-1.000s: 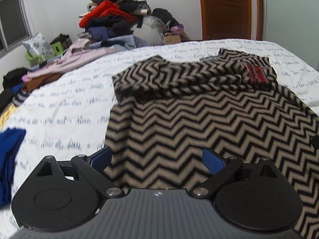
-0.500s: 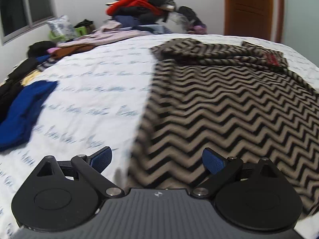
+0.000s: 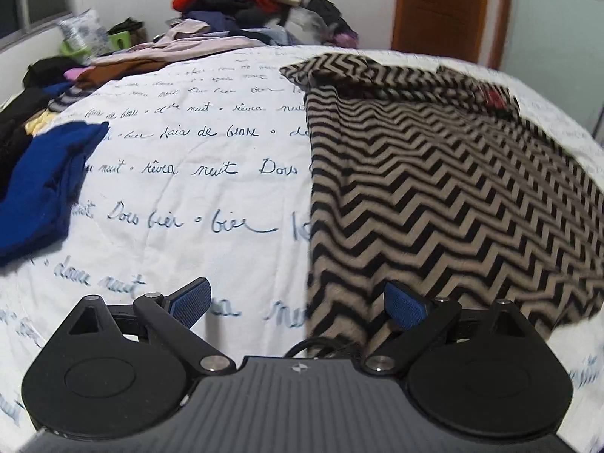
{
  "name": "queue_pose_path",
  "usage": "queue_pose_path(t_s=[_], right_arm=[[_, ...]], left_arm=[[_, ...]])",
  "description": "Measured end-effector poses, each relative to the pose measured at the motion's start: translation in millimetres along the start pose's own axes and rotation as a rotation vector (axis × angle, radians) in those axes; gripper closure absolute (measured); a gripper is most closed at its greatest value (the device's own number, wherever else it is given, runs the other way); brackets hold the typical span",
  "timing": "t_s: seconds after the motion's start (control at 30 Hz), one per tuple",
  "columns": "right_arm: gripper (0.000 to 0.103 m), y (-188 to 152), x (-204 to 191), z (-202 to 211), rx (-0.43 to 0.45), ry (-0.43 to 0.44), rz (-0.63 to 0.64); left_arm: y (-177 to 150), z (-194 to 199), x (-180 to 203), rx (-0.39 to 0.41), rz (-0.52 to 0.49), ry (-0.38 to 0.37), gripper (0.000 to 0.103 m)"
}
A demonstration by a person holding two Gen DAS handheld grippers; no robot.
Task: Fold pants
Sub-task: 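Open the right tool and move both tools over the flattened sweater, then grasp the sweater's side edge with the left tool while the right tool grasps it too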
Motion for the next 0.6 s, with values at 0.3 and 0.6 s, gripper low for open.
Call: queue_pose_path(t_s=[0.3, 0.6], right_arm=[[0.026, -11, 44, -10, -0.042, -0.017, -0.136], [0.023, -16, 45, -13, -0.048, 0.011, -0.153]], left_arm=[[-3, 5, 7, -0.072, -0.063, -0.145, 0.005], [45, 20, 26, 0.042, 0.204, -0.427, 0.006]])
Point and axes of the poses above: each gripper's, at about its wrist camera, not at the fingertips, and z roughly against the way its jaws point, x to its right, y to its top, the point moved 9 cm from there along -z, roughly the way its jaws point, and after that the axes turned 13 degrees about -x, right-handed, at the moved point
